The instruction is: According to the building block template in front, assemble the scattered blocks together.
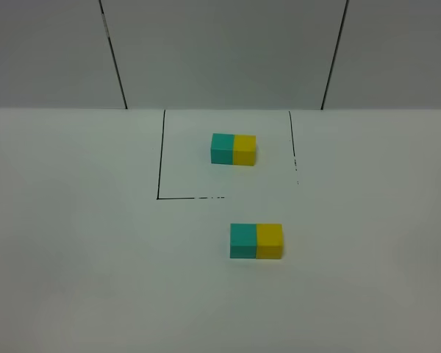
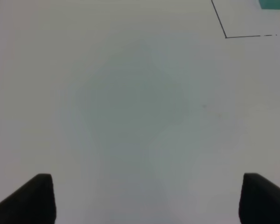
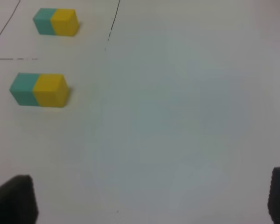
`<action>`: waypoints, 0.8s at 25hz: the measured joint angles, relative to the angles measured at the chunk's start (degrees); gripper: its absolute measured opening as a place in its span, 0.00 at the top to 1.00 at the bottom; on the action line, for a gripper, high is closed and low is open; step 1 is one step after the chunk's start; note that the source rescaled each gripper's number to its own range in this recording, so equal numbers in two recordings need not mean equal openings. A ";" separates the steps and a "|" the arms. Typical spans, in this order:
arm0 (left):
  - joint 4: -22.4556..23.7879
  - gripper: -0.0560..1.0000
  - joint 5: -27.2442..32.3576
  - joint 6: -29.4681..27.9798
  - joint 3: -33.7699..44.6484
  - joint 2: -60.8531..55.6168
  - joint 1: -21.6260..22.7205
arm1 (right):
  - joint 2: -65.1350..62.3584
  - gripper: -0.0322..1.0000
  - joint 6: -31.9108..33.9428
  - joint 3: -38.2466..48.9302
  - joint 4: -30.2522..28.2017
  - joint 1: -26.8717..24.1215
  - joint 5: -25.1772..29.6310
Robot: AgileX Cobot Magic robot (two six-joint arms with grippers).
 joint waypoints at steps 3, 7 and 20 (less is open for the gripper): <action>0.00 0.13 0.00 0.00 0.00 0.00 0.00 | 0.00 0.00 0.05 0.00 0.00 0.00 0.00; 0.00 0.13 0.00 0.00 0.00 0.00 0.00 | 0.00 0.00 0.10 0.00 0.00 0.00 0.00; 0.00 0.13 0.00 0.00 0.00 0.00 0.00 | 0.00 0.00 0.10 0.00 -0.04 0.00 0.00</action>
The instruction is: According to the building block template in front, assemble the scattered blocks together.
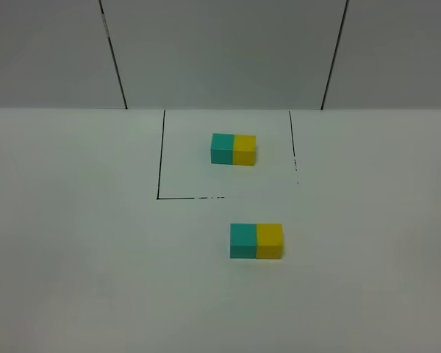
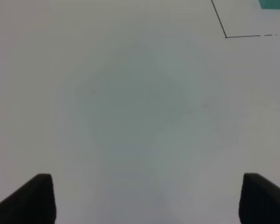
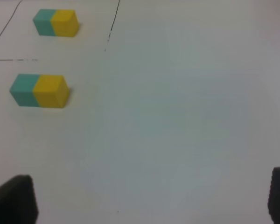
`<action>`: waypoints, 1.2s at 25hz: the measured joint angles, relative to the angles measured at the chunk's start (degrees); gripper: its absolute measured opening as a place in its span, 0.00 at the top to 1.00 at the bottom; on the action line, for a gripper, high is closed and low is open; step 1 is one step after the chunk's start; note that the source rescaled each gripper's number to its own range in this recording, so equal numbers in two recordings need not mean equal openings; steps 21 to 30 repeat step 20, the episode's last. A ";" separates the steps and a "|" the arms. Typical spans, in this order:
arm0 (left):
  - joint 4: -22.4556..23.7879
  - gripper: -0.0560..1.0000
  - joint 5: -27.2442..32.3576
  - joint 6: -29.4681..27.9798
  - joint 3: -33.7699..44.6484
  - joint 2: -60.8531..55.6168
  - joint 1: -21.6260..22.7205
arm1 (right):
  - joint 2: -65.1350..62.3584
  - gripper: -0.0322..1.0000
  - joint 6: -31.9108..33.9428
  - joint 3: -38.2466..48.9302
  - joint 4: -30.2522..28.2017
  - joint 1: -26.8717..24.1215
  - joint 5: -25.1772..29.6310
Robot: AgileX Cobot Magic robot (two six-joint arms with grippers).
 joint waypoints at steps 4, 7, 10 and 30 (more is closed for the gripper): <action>0.00 0.13 0.00 0.00 0.00 0.00 0.00 | 0.00 0.00 0.00 0.00 0.00 0.00 0.00; 0.00 0.13 0.00 0.00 0.00 0.00 0.00 | 0.00 0.00 0.00 0.00 0.00 0.00 0.00; 0.00 0.13 0.00 0.00 0.00 0.00 0.00 | 0.00 0.00 0.00 0.00 0.00 0.00 0.00; 0.00 0.13 0.00 0.00 0.00 0.00 0.00 | 0.00 0.00 0.00 0.00 -0.08 0.00 -0.06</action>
